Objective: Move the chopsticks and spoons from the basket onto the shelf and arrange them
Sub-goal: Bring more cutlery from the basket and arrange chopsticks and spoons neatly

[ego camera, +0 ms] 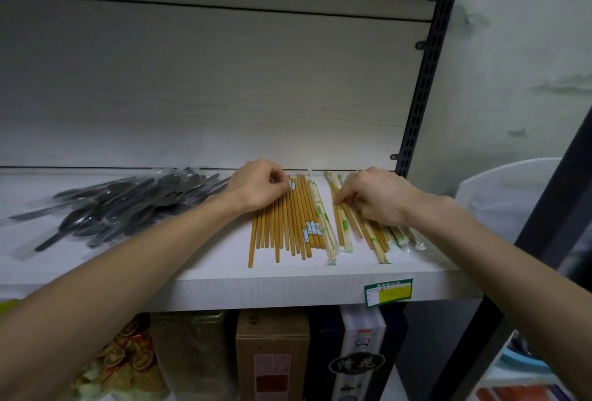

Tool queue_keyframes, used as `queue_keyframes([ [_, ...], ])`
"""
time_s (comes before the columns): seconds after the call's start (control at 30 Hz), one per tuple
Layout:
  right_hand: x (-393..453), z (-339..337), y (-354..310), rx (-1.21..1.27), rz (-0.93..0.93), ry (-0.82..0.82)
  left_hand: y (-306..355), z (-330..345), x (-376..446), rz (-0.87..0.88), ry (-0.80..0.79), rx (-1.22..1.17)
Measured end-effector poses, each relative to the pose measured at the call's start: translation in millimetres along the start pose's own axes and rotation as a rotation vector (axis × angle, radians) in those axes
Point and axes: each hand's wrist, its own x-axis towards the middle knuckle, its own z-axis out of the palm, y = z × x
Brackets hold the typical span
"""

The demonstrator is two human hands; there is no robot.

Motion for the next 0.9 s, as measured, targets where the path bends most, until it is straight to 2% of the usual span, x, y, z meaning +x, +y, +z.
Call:
queue_keyframes([
  [0.07, 2, -2, -2, -0.015, 0.015, -0.015, -2, 1, -1, 0.015, 0.0, 0.018],
  [0.17, 16, -2, -4, 0.02, 0.071, 0.079, -6, 2, -2, 0.035, -0.002, 0.052],
  [0.27, 42, 1, -17, 0.261, 0.154, 0.115, -10, 2, -1, 0.057, -0.016, 0.13],
  [0.4, 77, 7, -36, 0.51, 0.313, -0.028, -14, 1, -2, 0.1, -0.023, 0.266],
  [0.6, 98, 10, -38, 0.501, 0.499, -0.146, -18, 5, -5, 0.087, -0.033, 0.258],
  [0.9, 113, 3, -33, 0.511, 0.561, -0.312, -22, 11, -5, 0.082, 0.015, 0.23],
])
